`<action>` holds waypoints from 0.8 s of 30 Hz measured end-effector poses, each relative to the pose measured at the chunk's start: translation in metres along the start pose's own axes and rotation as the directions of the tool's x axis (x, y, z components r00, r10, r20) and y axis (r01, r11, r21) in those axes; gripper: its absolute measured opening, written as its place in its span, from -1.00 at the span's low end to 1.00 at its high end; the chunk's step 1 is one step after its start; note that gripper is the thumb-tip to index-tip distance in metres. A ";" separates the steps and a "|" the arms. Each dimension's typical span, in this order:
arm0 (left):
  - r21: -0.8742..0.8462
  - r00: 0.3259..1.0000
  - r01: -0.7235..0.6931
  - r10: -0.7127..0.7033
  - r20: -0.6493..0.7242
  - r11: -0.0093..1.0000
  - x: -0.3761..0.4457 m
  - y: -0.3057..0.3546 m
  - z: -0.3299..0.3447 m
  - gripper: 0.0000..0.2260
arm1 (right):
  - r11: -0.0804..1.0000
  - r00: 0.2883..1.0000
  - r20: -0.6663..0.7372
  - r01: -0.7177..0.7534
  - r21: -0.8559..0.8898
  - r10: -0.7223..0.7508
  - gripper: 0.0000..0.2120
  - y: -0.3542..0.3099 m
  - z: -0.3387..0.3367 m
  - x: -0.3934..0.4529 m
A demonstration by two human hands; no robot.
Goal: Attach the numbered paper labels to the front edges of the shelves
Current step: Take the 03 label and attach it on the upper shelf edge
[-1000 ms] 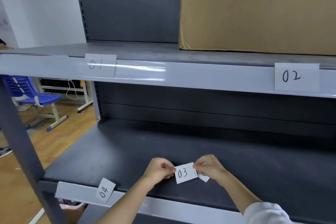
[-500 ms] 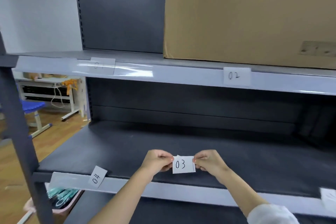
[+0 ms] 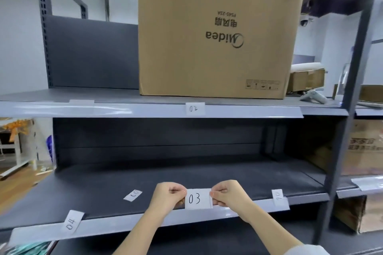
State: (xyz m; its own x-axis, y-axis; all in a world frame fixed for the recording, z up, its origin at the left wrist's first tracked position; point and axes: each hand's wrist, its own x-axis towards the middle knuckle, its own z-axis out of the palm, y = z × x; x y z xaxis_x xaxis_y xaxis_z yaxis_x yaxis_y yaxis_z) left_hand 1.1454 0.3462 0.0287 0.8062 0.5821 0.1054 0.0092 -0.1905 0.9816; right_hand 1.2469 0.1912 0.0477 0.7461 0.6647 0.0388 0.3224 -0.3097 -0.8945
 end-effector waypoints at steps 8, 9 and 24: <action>0.044 0.999 -0.050 0.051 -0.005 0.998 0.003 0.046 0.096 -0.84 | 0.998 0.999 -0.047 0.010 -0.064 -0.013 -0.85 0.020 -0.103 -0.010; 0.048 0.998 -0.065 0.065 -0.006 0.997 0.005 0.053 0.110 -0.84 | 0.996 0.998 -0.047 0.027 -0.086 -0.031 -0.85 0.023 -0.119 -0.009; 0.086 0.969 -0.240 0.243 -0.036 0.967 0.066 0.159 0.194 -0.93 | 0.967 0.964 -0.084 0.249 -0.059 -0.254 -0.79 -0.007 -0.253 0.051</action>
State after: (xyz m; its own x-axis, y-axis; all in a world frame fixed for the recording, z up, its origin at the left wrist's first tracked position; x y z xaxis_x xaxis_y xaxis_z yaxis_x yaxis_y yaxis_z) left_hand 1.3148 0.2009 0.1608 0.7621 0.5467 0.3468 -0.1333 -0.3916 0.9104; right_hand 1.4307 0.0551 0.1685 0.6859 0.6622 0.3017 0.5321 -0.1736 -0.8287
